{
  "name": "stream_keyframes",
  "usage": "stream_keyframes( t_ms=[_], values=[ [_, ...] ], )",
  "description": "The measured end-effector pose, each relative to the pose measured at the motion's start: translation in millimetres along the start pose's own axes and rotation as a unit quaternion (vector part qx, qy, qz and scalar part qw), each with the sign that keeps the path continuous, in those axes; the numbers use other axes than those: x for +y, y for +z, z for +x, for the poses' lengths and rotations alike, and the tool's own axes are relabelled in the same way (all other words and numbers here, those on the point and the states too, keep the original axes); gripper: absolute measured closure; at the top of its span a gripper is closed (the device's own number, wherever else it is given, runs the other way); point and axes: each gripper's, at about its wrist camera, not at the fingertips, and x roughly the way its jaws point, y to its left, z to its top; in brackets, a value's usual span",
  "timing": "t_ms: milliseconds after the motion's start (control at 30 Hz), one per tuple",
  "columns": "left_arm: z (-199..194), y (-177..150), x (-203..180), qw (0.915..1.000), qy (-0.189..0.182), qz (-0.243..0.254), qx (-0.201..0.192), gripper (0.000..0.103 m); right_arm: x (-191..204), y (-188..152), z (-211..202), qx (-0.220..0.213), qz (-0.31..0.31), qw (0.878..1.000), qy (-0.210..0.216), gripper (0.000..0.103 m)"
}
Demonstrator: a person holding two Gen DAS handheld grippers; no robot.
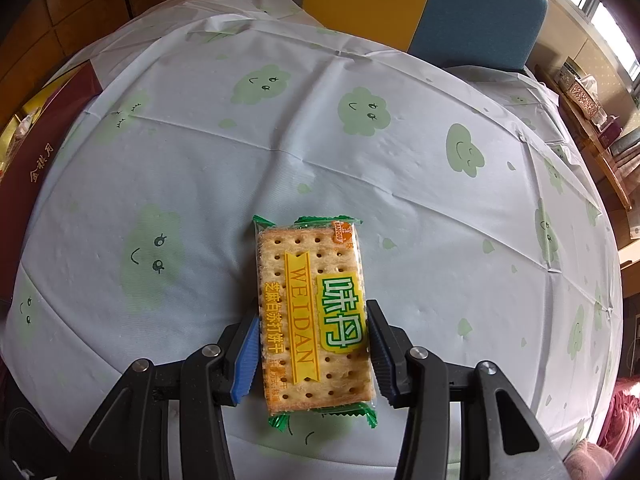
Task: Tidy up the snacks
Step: 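Carry the pastry bag into the tin and open the left tool, then carry the WEIDAN cracker pack into the tin and open the right tool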
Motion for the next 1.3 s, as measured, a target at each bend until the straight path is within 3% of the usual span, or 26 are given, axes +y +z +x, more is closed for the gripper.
stream_keyframes(
  t_ms=[567,800,1067,1300],
  values=[
    [-12,-4,2,0.9998,0.0,0.008,-0.021,0.039,-1,9,-2,0.022,0.031,0.999,-0.003,0.055],
    [-10,-5,5,0.9998,-0.001,0.004,-0.019,0.039,18,16,-19,0.009,0.038,0.998,0.044,0.055],
    [-8,-6,9,0.9998,-0.001,-0.001,-0.018,0.039,82,41,-58,-0.036,-0.016,0.993,0.109,0.055],
    [-11,-3,18,0.9996,0.003,-0.015,-0.025,0.039,180,72,-97,-0.075,-0.082,0.976,0.19,0.055]
  ],
)
